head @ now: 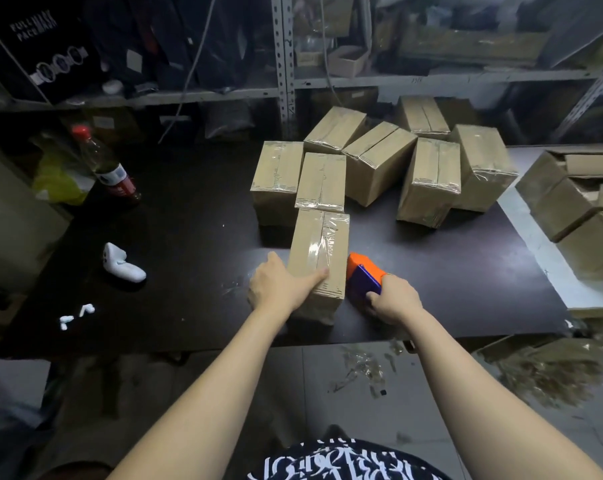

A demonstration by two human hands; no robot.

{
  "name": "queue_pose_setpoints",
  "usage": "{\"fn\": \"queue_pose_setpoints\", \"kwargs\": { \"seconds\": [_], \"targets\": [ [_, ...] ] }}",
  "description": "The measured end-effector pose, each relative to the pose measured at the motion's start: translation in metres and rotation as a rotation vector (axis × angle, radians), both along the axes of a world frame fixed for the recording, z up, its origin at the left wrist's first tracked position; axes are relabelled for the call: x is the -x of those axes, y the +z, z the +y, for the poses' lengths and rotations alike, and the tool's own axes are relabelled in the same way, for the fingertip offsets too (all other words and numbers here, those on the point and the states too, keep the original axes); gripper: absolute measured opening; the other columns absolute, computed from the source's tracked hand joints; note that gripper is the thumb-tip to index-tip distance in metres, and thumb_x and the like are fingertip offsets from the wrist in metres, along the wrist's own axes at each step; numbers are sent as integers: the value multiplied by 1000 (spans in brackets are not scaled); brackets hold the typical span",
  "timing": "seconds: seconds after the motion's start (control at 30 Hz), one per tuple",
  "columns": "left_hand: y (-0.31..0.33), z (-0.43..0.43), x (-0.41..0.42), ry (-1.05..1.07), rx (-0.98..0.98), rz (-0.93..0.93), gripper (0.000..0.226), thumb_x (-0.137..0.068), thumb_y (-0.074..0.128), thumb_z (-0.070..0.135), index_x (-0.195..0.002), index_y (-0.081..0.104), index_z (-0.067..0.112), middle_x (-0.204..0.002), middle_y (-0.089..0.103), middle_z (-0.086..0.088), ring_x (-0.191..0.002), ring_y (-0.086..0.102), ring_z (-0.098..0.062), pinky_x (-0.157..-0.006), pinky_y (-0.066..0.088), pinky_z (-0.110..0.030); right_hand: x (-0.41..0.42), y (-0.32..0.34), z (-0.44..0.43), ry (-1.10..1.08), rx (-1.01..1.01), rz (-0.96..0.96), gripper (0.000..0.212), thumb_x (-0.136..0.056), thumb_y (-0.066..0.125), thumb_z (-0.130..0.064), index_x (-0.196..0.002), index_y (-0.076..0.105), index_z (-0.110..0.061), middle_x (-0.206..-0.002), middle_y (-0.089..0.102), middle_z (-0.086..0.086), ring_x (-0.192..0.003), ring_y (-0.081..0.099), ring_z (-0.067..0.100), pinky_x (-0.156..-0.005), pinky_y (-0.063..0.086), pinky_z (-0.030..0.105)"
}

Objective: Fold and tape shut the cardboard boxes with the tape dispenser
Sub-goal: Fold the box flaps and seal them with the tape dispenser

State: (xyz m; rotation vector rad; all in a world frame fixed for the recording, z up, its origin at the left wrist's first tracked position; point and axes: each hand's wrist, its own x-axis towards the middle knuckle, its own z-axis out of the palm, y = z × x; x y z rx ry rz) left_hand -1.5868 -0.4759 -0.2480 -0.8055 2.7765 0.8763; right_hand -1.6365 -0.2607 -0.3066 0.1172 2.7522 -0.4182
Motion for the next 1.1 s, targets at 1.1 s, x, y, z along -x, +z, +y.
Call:
{"fn": "queue_pose_setpoints", "kwargs": {
  "seconds": [1.1],
  "targets": [
    [124, -15, -3, -348, -617, 592, 6, -96, 71, 27, -98, 76, 22, -90, 76, 11, -95, 72, -10, -76, 64, -33, -42, 93, -21, 351, 649, 814, 58, -83, 65, -72, -96, 55, -16, -78, 68, -5, -59, 61, 18, -53, 52, 39]
  ]
}}
